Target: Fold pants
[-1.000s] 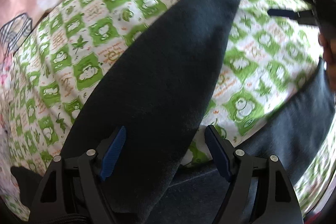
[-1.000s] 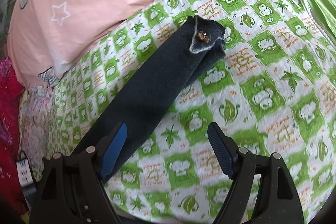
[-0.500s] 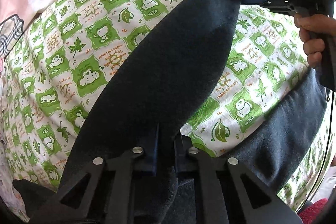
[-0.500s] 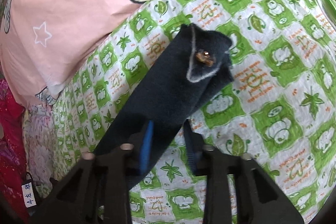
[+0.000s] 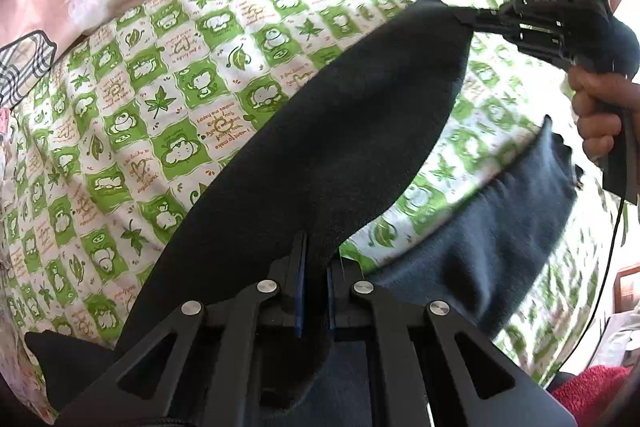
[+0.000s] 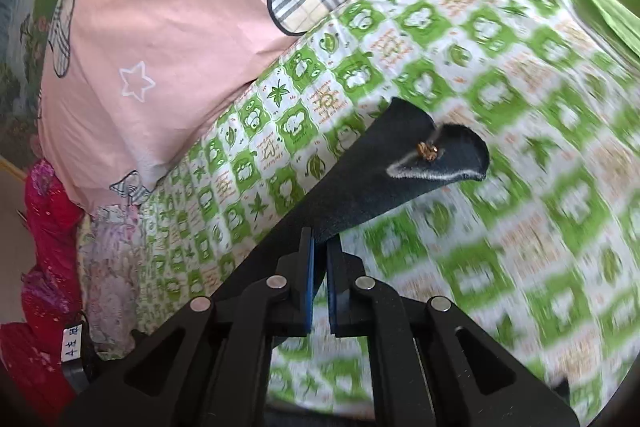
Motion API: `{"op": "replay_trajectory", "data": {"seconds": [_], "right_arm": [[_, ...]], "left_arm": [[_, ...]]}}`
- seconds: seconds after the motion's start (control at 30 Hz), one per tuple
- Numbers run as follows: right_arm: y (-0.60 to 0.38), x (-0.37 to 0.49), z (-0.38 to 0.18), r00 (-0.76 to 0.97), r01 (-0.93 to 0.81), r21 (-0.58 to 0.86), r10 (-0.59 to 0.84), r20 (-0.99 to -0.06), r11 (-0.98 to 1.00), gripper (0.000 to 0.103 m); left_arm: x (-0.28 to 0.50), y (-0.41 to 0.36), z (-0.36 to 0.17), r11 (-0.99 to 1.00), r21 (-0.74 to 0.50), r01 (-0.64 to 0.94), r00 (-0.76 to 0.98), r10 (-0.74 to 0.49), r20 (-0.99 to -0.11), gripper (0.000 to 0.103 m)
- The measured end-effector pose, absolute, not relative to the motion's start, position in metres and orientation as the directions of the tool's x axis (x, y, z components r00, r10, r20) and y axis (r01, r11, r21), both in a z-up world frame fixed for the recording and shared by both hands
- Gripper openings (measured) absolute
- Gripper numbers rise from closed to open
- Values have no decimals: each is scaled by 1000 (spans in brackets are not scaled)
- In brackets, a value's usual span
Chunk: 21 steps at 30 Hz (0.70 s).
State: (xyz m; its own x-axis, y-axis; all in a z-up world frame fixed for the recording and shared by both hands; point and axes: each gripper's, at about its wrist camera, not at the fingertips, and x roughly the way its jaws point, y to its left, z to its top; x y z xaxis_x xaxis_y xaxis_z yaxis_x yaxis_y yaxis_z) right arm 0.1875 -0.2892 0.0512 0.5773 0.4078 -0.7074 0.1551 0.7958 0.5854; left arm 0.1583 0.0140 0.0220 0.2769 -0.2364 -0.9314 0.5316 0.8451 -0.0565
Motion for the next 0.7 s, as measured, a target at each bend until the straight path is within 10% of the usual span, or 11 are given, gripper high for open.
{"op": "replay_trajectory", "data": {"seconds": [0.7], "right_arm": [[-297, 14, 55, 564, 290, 558, 332, -756, 777, 6]], "left_arm": [[57, 17, 41, 776, -89, 624, 233, -293, -927, 6]]}}
